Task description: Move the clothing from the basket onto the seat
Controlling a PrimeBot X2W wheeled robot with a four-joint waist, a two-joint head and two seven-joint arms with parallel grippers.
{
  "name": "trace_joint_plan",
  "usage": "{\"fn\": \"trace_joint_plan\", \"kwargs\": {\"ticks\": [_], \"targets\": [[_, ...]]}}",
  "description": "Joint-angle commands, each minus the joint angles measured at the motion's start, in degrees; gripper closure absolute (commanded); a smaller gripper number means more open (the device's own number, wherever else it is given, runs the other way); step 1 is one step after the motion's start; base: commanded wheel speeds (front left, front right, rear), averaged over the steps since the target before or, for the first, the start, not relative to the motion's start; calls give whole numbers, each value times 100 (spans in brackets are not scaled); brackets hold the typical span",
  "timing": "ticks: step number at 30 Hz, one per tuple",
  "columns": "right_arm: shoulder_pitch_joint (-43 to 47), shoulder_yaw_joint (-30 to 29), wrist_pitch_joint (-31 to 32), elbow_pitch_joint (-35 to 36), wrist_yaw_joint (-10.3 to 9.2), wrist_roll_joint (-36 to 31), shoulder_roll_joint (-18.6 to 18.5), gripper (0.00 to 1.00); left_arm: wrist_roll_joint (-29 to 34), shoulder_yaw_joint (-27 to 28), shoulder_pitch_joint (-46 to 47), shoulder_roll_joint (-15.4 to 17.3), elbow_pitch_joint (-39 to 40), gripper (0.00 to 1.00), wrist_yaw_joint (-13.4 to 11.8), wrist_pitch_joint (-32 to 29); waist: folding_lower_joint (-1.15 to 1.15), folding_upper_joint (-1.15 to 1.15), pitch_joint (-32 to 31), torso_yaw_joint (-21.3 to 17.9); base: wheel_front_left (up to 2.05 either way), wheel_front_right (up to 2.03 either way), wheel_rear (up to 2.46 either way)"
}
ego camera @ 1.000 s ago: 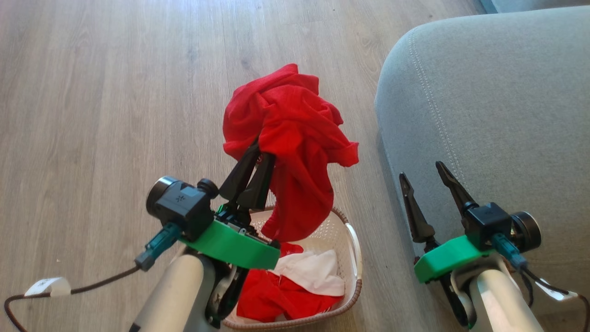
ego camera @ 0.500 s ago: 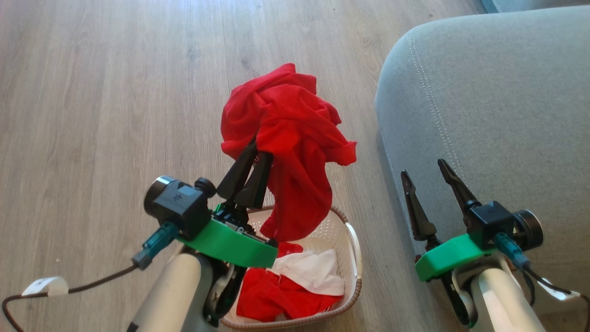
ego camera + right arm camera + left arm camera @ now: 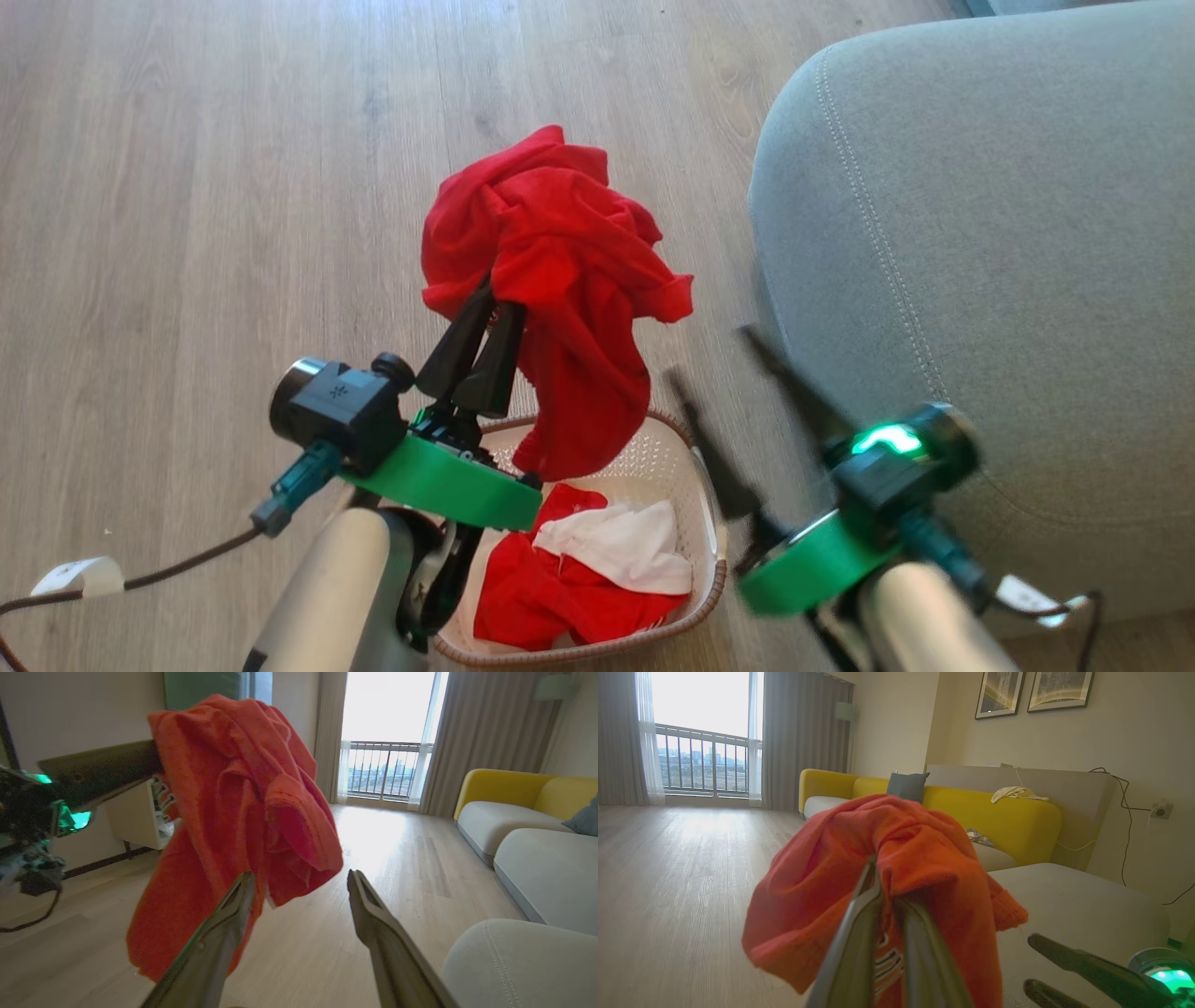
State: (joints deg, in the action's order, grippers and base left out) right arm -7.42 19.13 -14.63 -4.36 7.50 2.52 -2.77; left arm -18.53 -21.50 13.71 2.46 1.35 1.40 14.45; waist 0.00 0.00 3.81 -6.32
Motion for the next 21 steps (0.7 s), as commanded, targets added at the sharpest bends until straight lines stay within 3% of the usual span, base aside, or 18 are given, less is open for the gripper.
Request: {"fn": "trace_joint_plan", "kwargs": {"ticks": [1,7,21], "targets": [[-146,382,-37,319,-1,81,-72,0,55,243,242,42,182,100,31,55,0,0,-7,5,0,0,0],[-227,1153,-37,671,-1,313,-469,0,60,230,250,42,138,100,26,55,0,0,-29,35,0,0,0],[-580,1072,-37,348,-1,140,-405,0,87,-411,339,42,-101,100,49,55,0,0,-8,219,0,0,0]]}}
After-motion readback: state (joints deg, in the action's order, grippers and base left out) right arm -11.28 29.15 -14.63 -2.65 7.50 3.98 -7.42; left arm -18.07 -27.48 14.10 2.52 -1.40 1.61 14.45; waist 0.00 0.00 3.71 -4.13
